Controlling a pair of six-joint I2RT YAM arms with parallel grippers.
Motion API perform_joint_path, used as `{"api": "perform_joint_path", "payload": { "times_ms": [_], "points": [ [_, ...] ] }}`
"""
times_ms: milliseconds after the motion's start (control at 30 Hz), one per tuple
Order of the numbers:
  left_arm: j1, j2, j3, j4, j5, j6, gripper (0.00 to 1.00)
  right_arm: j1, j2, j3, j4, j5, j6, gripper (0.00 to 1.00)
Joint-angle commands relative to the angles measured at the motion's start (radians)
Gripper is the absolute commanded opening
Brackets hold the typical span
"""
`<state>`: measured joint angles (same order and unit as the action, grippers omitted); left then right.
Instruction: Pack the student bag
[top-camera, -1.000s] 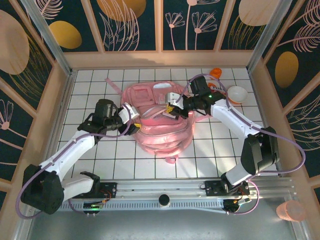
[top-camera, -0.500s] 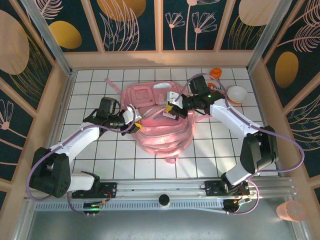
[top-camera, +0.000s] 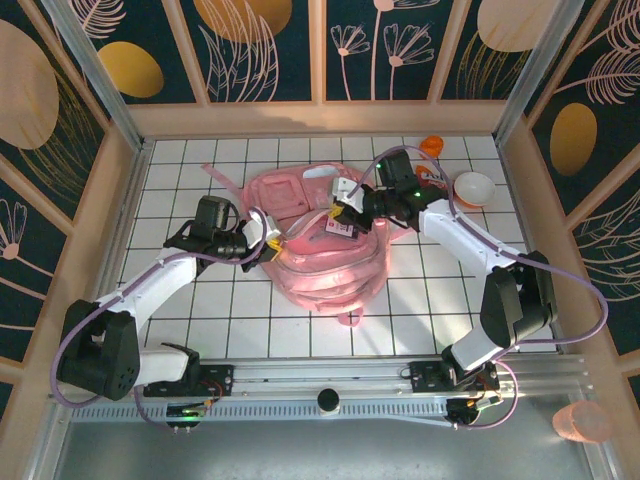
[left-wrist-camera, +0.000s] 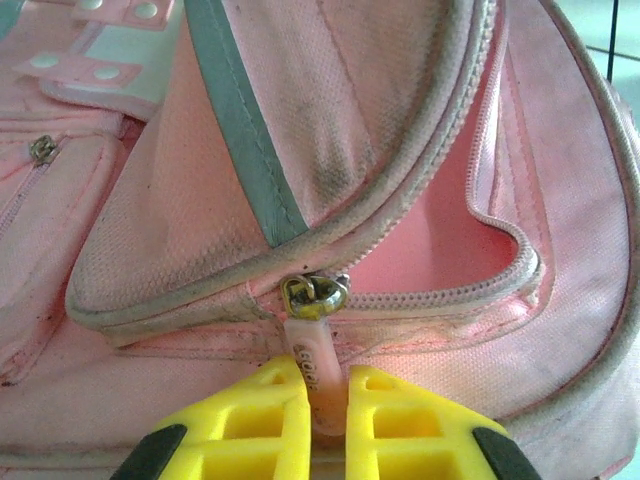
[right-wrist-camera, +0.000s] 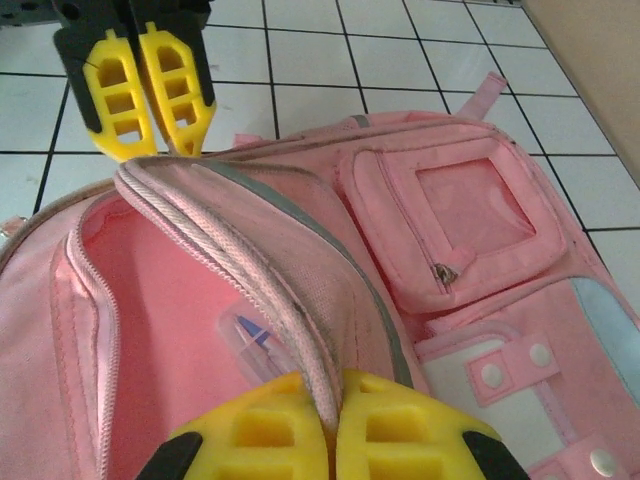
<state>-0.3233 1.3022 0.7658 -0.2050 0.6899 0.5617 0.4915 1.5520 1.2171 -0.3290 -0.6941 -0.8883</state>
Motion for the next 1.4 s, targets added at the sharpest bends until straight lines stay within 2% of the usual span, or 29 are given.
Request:
{"api": "perform_joint_path", "payload": {
  "times_ms": [0, 33, 133, 267, 300, 400, 500, 600, 800, 967, 1033, 1233, 1367],
  "points": [
    [-0.008, -0.037, -0.001, 0.046, 0.073, -0.071, 0.01, 0.028, -0.051, -0.024, 0.086, 0.011, 0.055, 0.00],
    [-0.007, -0.042, -0.005, 0.056, 0.048, -0.098, 0.02, 0.028, -0.061, -0.030, 0.078, 0.011, 0.066, 0.00],
    [-0.007, -0.042, -0.028, 0.064, 0.034, -0.107, 0.26, 0.030, -0.109, -0.069, 0.061, -0.015, 0.057, 0.00],
    [-0.007, -0.006, -0.027, 0.033, 0.080, -0.056, 0.42, 0.030, -0.162, -0.115, 0.068, -0.035, 0.014, 0.00],
    [-0.008, 0.005, -0.024, 0.026, 0.105, -0.043, 0.45, 0.030, -0.163, -0.116, 0.068, -0.038, 0.002, 0.00],
    [-0.007, 0.034, -0.011, 0.008, 0.160, -0.027, 0.46, 0.030, -0.147, -0.099, 0.058, -0.056, -0.020, 0.00],
    [-0.007, 0.045, -0.012, -0.011, 0.128, 0.002, 0.47, 0.029, -0.127, -0.075, 0.043, -0.059, -0.037, 0.00],
    [-0.008, 0.038, -0.023, 0.021, 0.101, 0.000, 0.43, 0.027, -0.116, -0.062, 0.040, -0.047, -0.034, 0.00],
    [-0.007, 0.024, -0.027, 0.032, 0.204, -0.010, 0.27, 0.026, -0.106, -0.063, 0.079, 0.002, 0.024, 0.00],
    [-0.008, -0.013, -0.062, 0.076, 0.253, -0.050, 0.25, 0.026, -0.103, -0.069, 0.092, 0.016, 0.043, 0.00],
    [-0.007, -0.017, -0.071, 0.082, 0.250, -0.061, 0.23, 0.025, -0.100, -0.068, 0.095, 0.019, 0.047, 0.00],
    [-0.008, -0.022, -0.083, 0.109, 0.175, -0.126, 0.03, 0.028, -0.098, -0.071, 0.126, 0.045, 0.089, 0.00],
    [-0.008, -0.026, -0.074, 0.112, 0.221, -0.174, 0.00, 0.033, -0.111, -0.103, 0.173, 0.057, 0.122, 0.00]
  ]
}}
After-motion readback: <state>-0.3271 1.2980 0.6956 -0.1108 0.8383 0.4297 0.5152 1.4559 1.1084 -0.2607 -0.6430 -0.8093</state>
